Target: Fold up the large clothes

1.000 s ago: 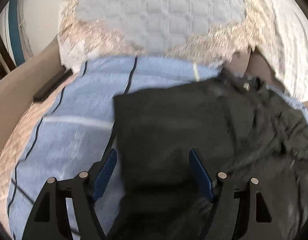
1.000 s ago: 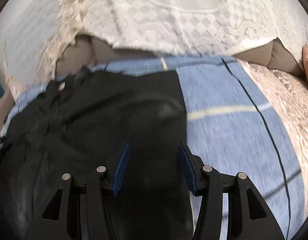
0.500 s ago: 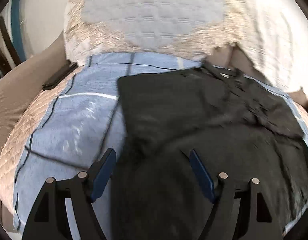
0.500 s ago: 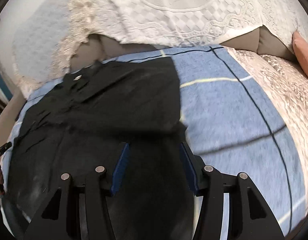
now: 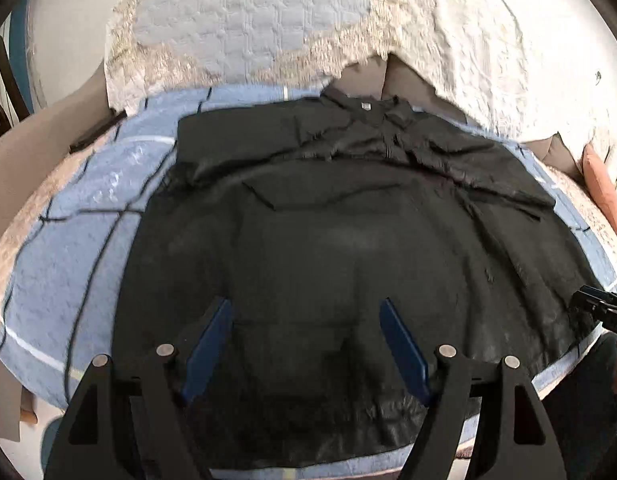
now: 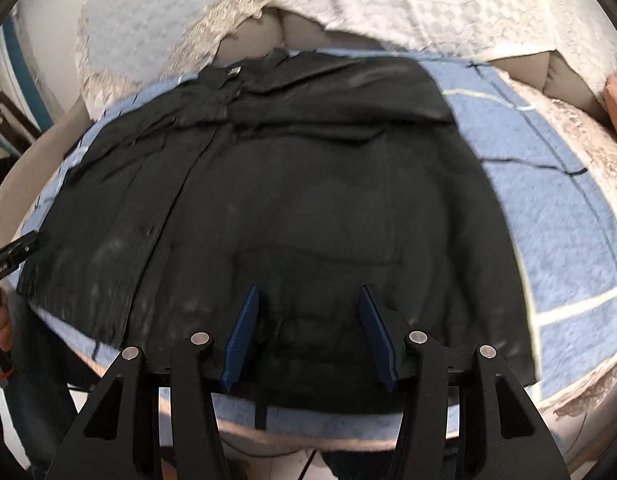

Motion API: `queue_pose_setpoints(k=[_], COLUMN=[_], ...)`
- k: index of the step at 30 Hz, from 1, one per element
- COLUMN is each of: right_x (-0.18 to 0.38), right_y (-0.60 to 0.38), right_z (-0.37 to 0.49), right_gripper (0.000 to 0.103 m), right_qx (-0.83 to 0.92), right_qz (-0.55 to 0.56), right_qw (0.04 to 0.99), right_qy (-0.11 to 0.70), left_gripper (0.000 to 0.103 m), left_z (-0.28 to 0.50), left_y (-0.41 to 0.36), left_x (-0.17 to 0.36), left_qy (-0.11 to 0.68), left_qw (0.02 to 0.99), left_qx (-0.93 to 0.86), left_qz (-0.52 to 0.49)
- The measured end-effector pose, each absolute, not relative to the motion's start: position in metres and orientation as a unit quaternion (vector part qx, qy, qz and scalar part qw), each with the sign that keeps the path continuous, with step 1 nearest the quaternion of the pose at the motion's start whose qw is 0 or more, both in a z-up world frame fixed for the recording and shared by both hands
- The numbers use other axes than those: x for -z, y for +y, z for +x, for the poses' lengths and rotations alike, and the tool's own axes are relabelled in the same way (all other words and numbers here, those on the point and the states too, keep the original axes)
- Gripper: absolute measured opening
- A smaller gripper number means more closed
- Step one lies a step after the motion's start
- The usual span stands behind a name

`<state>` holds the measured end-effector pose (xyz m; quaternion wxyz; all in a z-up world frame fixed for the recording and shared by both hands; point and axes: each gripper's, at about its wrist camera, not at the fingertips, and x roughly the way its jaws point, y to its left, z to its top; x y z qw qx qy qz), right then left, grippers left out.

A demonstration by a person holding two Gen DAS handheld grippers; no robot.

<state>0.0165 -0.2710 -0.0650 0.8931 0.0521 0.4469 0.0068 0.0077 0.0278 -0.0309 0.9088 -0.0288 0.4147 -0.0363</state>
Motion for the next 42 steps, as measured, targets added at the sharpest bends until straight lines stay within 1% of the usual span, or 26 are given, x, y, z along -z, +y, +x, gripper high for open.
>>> queue_pose_setpoints(k=[3, 6, 16, 22, 26, 28, 30, 33, 36, 38, 42], right_x=[0.068, 0.067, 0.063, 0.053, 0.048, 0.045, 0.041, 0.052, 0.062, 0.062, 0.068], right_y=[-0.271, -0.270, -0.278, -0.309, -0.351, -0.368, -0.383, -0.400, -0.400, -0.393, -0.384], right_z=[0.017, 0.019, 0.010, 0.010, 0.012, 0.014, 0.014, 0.021, 0.028, 0.029, 0.019], right_gripper=[0.054, 0.054, 0.054, 0.057, 0.057, 0.058, 0.061, 0.062, 0.062, 0.063, 0.064], right_qx=[-0.003, -0.001, 0.003, 0.037, 0.053, 0.072, 0.085, 0.083, 0.056, 0.040, -0.010], right_qz=[0.047, 0.045, 0.062, 0.080, 0.146, 0.162, 0.179, 0.219, 0.241, 0.234, 0.274], right_qw=[0.893, 0.892, 0.892, 0.895, 0.892, 0.889, 0.890, 0.867, 0.849, 0.848, 0.834], right_qy=[0.447, 0.451, 0.449, 0.437, 0.425, 0.423, 0.412, 0.439, 0.467, 0.474, 0.478], left_gripper=[0.078, 0.078, 0.078, 0.078, 0.078, 0.078, 0.078, 0.078, 0.078, 0.078, 0.078], left_z=[0.012, 0.008, 0.004, 0.009, 0.017, 0.022, 0.023, 0.026, 0.026, 0.021, 0.004], left_y=[0.029, 0.034, 0.044, 0.081, 0.108, 0.119, 0.128, 0.141, 0.137, 0.130, 0.112], left_x=[0.048, 0.054, 0.052, 0.041, 0.043, 0.046, 0.046, 0.050, 0.053, 0.053, 0.053], left_qy=[0.443, 0.439, 0.440, 0.427, 0.437, 0.449, 0.448, 0.454, 0.463, 0.469, 0.477], left_qw=[0.896, 0.898, 0.897, 0.902, 0.897, 0.890, 0.889, 0.884, 0.879, 0.876, 0.870], left_qx=[0.018, 0.018, 0.010, -0.033, -0.049, -0.062, -0.069, -0.065, -0.053, -0.026, 0.020], left_qz=[-0.021, -0.028, -0.031, -0.047, -0.054, -0.055, -0.068, -0.097, -0.102, -0.110, -0.125])
